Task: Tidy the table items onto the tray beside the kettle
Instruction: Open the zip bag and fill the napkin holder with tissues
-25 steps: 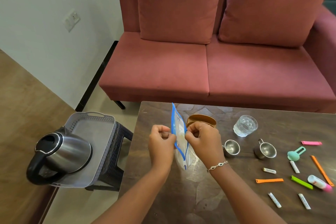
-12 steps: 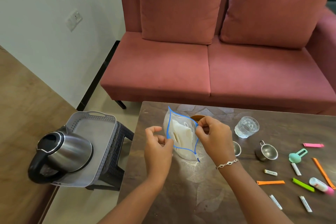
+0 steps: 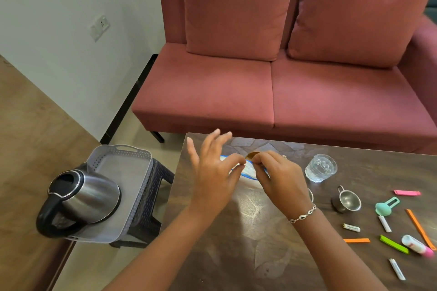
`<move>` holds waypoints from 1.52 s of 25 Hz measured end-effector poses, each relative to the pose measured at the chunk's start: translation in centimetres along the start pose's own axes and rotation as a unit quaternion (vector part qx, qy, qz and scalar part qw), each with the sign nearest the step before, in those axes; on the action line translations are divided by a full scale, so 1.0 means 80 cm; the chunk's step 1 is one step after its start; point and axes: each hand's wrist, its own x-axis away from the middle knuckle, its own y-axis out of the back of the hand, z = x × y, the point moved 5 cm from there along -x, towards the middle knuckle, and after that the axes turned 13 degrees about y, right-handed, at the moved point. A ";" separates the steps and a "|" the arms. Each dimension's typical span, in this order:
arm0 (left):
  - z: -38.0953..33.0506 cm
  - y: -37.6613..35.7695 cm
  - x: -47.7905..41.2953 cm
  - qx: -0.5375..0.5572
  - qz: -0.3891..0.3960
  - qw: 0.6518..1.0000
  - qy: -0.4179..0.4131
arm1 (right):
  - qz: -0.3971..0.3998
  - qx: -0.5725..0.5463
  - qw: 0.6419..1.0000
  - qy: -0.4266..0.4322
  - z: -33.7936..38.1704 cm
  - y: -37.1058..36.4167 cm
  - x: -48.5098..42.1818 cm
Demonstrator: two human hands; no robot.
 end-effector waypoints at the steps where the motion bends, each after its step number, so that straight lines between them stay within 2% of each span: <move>1: 0.000 -0.002 -0.003 -0.014 0.021 0.999 -0.024 | -0.003 0.010 1.000 0.011 0.000 0.002 0.000; 5: -0.003 -0.008 -0.003 -0.056 0.094 0.990 -0.090 | -0.021 0.014 0.999 0.019 -0.007 0.005 0.002; 8: -0.007 -0.012 0.003 -0.089 0.111 0.988 -0.059 | -0.090 0.022 0.996 -0.008 -0.007 0.010 0.009; 10: -0.007 -0.013 0.006 -0.090 0.102 0.990 -0.026 | -0.134 0.025 0.991 0.016 0.001 0.011 0.017; 11: -0.006 -0.013 0.006 -0.083 0.096 0.992 -0.012 | -0.128 0.018 0.991 0.034 0.008 0.007 0.020; 15: -0.003 -0.010 0.006 -0.067 0.081 0.994 0.026 | -0.002 0.024 0.997 0.076 0.026 -0.016 0.035; 20: 0.010 -0.025 0.015 -0.031 0.137 0.986 0.090 | 0.085 0.057 0.994 0.046 0.027 -0.024 0.041; 24: 0.007 -0.034 0.032 0.017 0.146 0.986 0.076 | 0.117 0.042 0.992 -0.008 0.032 -0.031 0.033; 32: -0.003 -0.030 0.046 0.048 0.108 0.993 0.024 | 0.138 0.110 0.978 -0.115 0.032 -0.036 0.019; 35: -0.007 -0.028 0.046 0.049 0.102 0.993 0.016 | 0.176 0.089 0.968 -0.156 0.029 -0.045 0.019; 38: -0.008 -0.027 0.046 0.049 0.102 0.993 0.015 | 0.239 0.095 0.955 -0.146 0.026 -0.056 0.020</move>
